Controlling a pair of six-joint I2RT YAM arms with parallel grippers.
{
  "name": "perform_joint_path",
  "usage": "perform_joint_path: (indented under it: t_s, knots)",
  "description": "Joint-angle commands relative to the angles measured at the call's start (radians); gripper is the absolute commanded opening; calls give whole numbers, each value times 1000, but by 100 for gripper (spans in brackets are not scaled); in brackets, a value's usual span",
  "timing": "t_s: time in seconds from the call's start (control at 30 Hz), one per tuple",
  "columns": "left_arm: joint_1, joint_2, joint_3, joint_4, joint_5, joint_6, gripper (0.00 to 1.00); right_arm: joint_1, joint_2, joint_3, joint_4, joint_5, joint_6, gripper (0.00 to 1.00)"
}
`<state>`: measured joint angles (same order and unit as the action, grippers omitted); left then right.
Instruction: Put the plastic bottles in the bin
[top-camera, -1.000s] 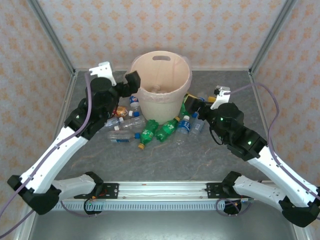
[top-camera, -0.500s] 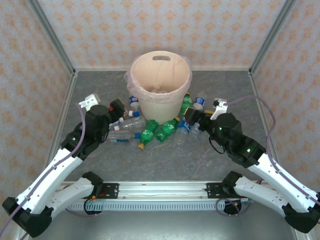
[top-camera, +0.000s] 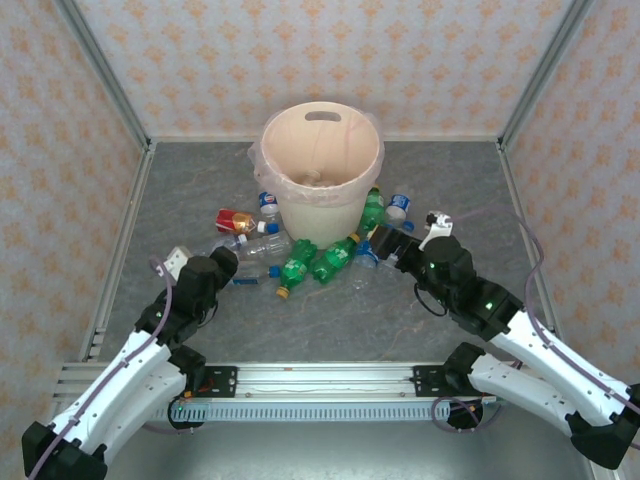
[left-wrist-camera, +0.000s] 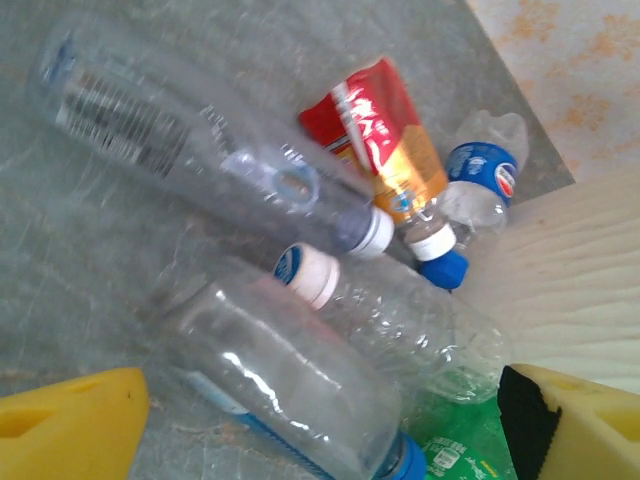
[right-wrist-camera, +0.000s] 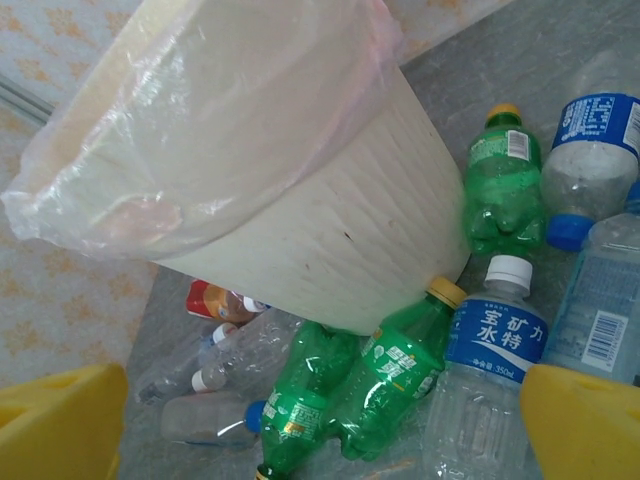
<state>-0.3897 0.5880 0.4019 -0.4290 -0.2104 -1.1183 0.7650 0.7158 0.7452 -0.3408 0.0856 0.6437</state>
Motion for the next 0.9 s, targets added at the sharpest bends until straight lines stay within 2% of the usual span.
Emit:
perform_joint_path:
  t_s: [0.0, 0.23, 0.47, 0.87]
  knots:
    - [13, -22, -44, 63, 30, -140, 91, 3, -19, -26, 12, -10, 9, 100]
    - [22, 60, -112, 173, 116, -288, 88, 3, -53, -64, 40, -27, -33, 100]
    - [31, 174, -98, 228, 115, -320, 86, 4, -116, -121, 74, -59, -41, 100]
    - [47, 381, -63, 325, 114, -328, 86, 3, -142, -122, 66, -28, -92, 100]
